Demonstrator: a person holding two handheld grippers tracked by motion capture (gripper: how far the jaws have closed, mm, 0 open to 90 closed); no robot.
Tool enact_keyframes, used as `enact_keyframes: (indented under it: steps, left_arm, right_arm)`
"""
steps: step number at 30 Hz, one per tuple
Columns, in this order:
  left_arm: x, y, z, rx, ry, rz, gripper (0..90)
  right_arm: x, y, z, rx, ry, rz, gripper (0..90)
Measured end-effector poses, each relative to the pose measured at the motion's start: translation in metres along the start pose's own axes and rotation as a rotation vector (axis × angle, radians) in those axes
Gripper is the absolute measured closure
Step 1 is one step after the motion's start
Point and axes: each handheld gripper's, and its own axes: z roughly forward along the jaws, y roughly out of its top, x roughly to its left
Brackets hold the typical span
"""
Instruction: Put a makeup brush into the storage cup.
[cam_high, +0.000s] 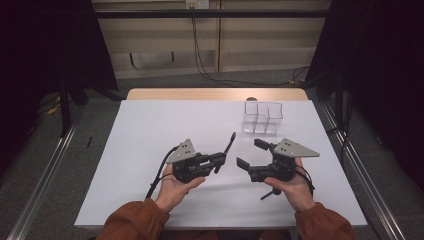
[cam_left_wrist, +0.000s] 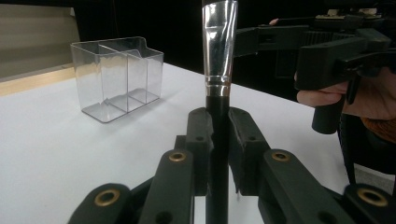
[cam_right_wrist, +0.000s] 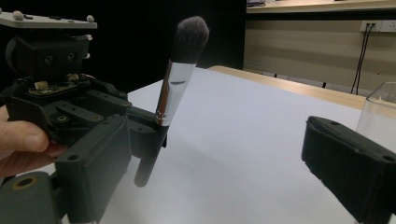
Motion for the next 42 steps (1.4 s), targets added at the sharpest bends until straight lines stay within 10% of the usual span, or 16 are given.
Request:
enact_keyframes:
  steps: [14, 42]
  left_arm:
    - [-0.001, -0.001, 0.000, 0.011, -0.011, 0.013, 79.5]
    - [-0.003, -0.002, 0.005, 0.033, -0.020, 0.033, 79.3]
  right_arm:
    - [0.006, 0.007, 0.023, -0.002, 0.081, 0.017, 40.8]
    - [0.006, 0.007, 0.032, 0.041, 0.156, 0.079, 75.0]
